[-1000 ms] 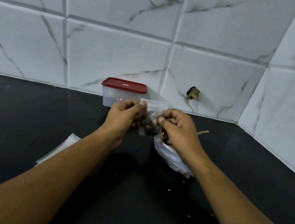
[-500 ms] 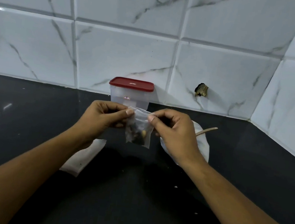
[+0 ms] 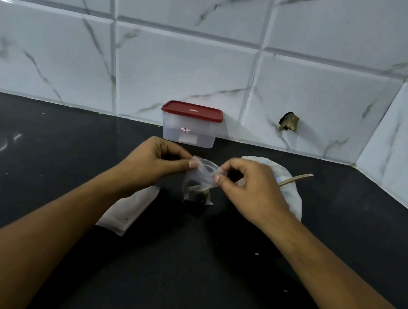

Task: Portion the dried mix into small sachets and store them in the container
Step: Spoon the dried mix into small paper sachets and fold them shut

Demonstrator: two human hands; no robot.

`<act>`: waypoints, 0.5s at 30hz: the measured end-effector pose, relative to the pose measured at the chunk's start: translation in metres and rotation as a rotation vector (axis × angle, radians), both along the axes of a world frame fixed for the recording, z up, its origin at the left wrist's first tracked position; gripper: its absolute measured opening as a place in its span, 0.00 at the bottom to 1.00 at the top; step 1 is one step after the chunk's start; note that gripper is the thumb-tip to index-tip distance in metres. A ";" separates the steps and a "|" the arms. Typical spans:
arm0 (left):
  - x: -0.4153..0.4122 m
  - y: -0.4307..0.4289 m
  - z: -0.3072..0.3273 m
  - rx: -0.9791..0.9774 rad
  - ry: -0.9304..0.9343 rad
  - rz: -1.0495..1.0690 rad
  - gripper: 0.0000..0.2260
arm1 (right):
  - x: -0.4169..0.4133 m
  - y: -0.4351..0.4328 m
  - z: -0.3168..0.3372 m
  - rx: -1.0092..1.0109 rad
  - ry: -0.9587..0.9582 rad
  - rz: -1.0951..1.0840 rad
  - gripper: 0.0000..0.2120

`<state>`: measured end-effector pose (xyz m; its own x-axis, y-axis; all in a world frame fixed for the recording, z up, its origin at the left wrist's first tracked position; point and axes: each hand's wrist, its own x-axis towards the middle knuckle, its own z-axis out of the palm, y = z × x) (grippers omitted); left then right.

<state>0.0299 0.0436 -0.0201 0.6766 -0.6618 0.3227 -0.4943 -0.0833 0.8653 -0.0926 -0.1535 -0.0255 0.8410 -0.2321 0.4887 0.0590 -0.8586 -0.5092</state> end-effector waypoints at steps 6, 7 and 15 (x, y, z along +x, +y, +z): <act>-0.006 -0.005 -0.002 -0.141 -0.004 -0.056 0.07 | -0.004 0.006 0.007 0.295 -0.075 0.110 0.13; -0.007 -0.006 -0.003 -0.147 -0.004 -0.068 0.07 | -0.003 0.007 0.007 0.283 -0.089 0.110 0.07; -0.009 -0.006 -0.006 0.129 -0.031 -0.078 0.14 | -0.005 -0.003 0.012 0.407 -0.276 0.116 0.03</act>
<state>0.0211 0.0373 -0.0265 0.6128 -0.7492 0.2515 -0.5297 -0.1532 0.8342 -0.0980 -0.1563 -0.0132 0.7246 -0.3629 0.5858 0.3216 -0.5738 -0.7532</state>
